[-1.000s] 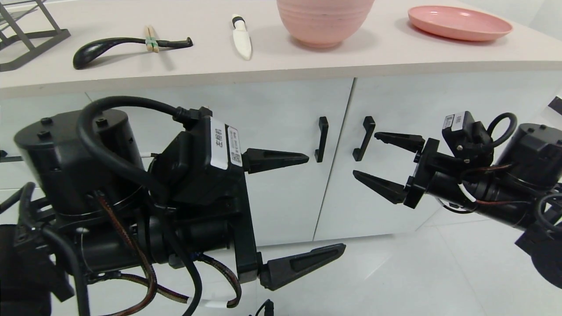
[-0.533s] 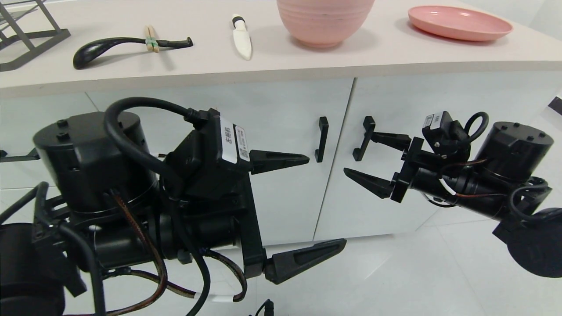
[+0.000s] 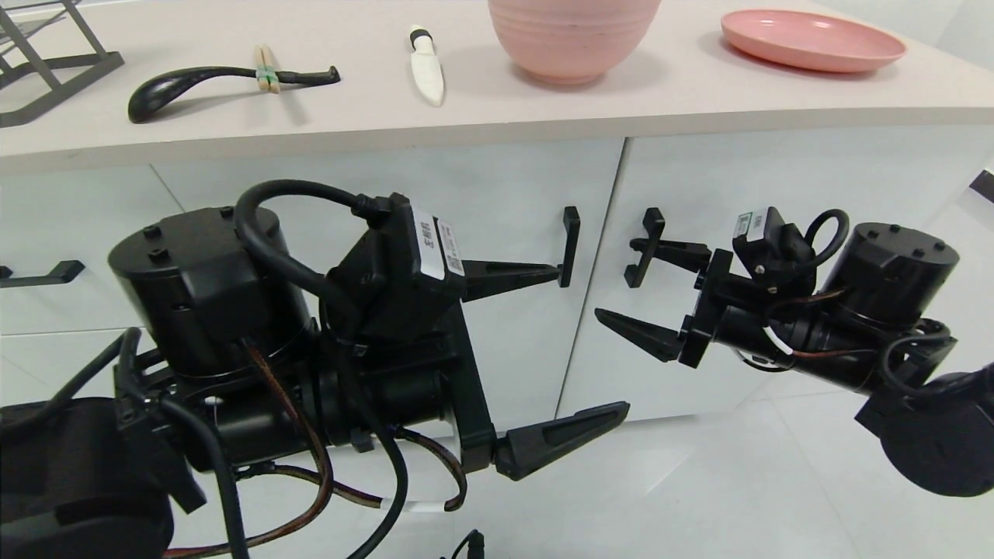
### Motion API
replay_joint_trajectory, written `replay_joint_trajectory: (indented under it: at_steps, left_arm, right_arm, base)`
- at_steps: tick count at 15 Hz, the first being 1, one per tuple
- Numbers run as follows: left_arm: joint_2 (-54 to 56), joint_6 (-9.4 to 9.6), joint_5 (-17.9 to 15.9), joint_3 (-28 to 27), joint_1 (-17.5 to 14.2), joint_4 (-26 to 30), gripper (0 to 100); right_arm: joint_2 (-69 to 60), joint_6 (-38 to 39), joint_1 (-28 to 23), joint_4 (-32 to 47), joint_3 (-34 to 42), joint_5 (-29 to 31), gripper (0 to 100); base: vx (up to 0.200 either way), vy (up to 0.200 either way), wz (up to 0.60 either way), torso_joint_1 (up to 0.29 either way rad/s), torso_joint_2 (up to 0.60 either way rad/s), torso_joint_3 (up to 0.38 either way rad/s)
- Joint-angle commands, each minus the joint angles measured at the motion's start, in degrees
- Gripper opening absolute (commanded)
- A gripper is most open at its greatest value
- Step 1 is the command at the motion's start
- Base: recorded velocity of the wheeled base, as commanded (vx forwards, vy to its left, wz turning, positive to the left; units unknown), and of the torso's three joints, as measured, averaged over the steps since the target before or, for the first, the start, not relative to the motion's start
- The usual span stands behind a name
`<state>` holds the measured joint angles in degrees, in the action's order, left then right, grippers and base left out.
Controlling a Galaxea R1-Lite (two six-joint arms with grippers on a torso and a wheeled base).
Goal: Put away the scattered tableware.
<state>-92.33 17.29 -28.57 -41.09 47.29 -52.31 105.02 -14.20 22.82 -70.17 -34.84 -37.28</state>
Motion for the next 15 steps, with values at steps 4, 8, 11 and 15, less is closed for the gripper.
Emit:
replay_joint_trajectory:
  at_steps: [4,8,11,15]
  left_arm:
    - [-3.91,0.03,0.01,-1.44,0.09,-1.57,100]
    - [-11.56,0.03,0.01,-10.67,0.53,-4.56,100]
    - [-17.62,0.03,0.01,-17.88,0.79,-5.96,100]
    - [-24.04,-2.34,0.10,-24.21,2.81,-12.38,100]
  right_arm:
    - [-6.41,-0.12,0.21,-0.41,7.42,-1.22,100]
    - [-14.41,-0.04,0.12,0.03,13.92,-1.83,100]
    - [-16.60,-0.04,0.12,0.12,16.12,-1.83,100]
    - [-16.60,-0.04,0.12,0.12,16.30,-1.83,100]
  base:
    - [0.000,0.000,0.00,0.000,0.00,0.000]
    - [0.000,0.000,0.00,0.000,0.00,0.000]
    - [0.000,0.000,0.00,0.000,0.00,0.000]
    - [0.000,0.000,0.00,0.000,0.00,0.000]
